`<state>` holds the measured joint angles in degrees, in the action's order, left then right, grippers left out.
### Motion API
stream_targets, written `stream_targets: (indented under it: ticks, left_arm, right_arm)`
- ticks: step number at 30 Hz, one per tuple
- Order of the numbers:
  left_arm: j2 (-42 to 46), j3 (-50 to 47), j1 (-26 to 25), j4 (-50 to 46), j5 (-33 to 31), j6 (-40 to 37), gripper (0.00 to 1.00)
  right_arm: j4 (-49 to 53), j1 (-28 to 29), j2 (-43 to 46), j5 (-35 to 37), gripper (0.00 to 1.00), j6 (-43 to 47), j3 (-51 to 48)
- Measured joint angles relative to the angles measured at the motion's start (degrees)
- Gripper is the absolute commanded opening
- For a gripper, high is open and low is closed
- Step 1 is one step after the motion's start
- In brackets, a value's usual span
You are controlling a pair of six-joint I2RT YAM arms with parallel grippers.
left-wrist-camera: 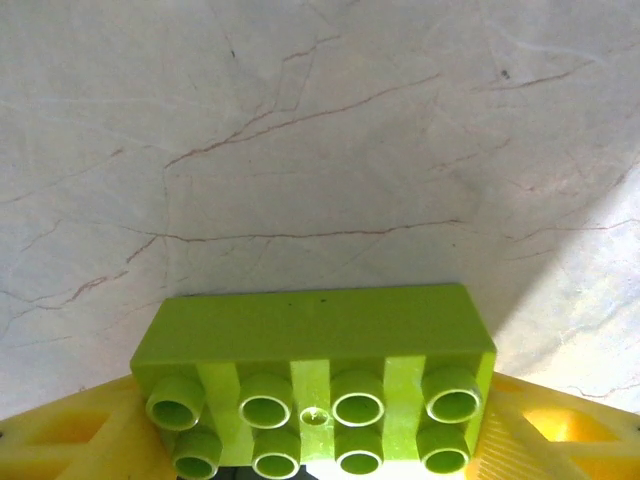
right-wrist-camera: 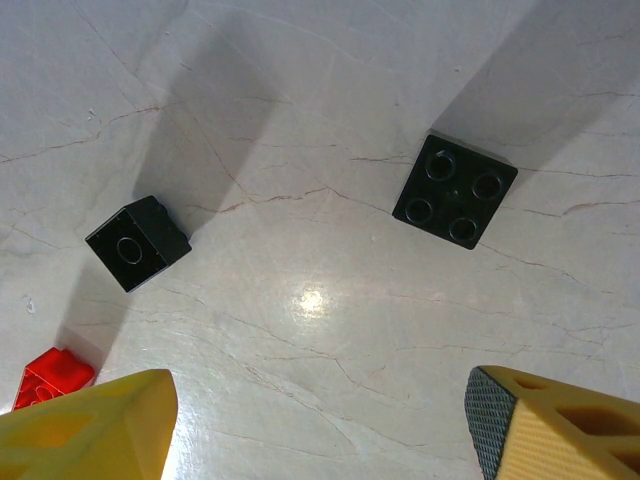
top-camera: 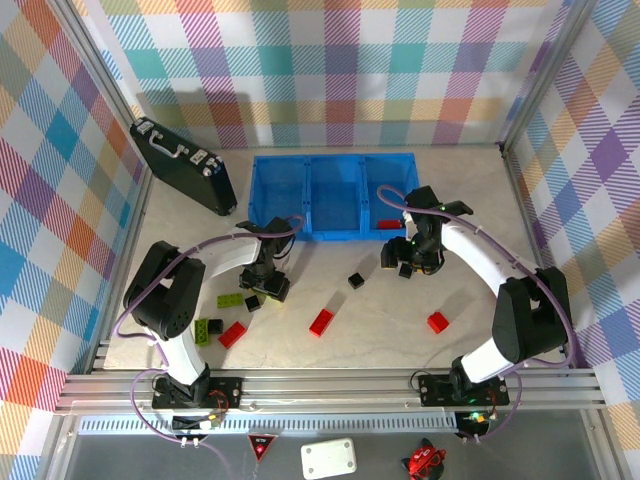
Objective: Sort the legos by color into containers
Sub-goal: Pick up the lego from the center of the table, then place the lego in the container.
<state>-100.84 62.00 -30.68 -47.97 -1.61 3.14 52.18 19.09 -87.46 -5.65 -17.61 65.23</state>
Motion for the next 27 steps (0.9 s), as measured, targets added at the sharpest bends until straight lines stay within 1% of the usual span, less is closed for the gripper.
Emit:
stream_targets:
  ticks: [4, 6, 10, 12, 17, 20, 21, 23, 27]
  left_arm:
    - [0.0, 0.0, 0.0, 0.0, -0.2, 0.0, 0.6]
    - [0.0, 0.0, 0.0, 0.0, -0.3, 0.0, 0.56]
    - [0.2, 0.1, 0.0, 0.1, -1.0, 1.1, 0.55]
    - [0.6, 0.2, 0.0, 0.2, -0.9, 2.4, 0.52]
    - [4.4, 0.5, 0.0, 2.7, 0.4, 8.3, 0.5]
    - [5.7, 2.7, -0.6, 3.6, 0.6, 12.3, 0.5]
    - [5.7, 3.5, -1.0, 3.8, 0.5, 13.3, 0.49]
    - [5.7, 5.6, -2.0, 4.3, -0.5, 16.1, 0.52]
    - [5.7, 9.3, -4.2, 4.5, -2.7, 20.7, 0.53]
  right_arm:
    - [0.2, 0.0, 0.4, 0.0, 0.77, 0.0, 0.0]
    - [0.2, 0.0, 0.5, 0.0, 0.77, 0.0, 0.0]
    - [0.2, 0.0, 0.7, 0.0, 0.77, 0.0, 0.0]
    - [0.3, 0.0, 0.7, 0.2, 0.77, 0.0, 0.0]
    - [0.3, 0.0, 0.7, 0.5, 0.77, 0.0, -0.3]
    - [0.3, 0.0, 0.7, 0.6, 0.77, 0.0, -0.7]
    - [0.3, 0.0, 0.7, 0.7, 0.77, 0.0, -0.8]
    - [0.3, 0.0, 0.7, 0.7, 0.77, 0.0, -0.9]
    - [0.3, 0.0, 0.7, 1.1, 0.77, 0.0, -0.9]
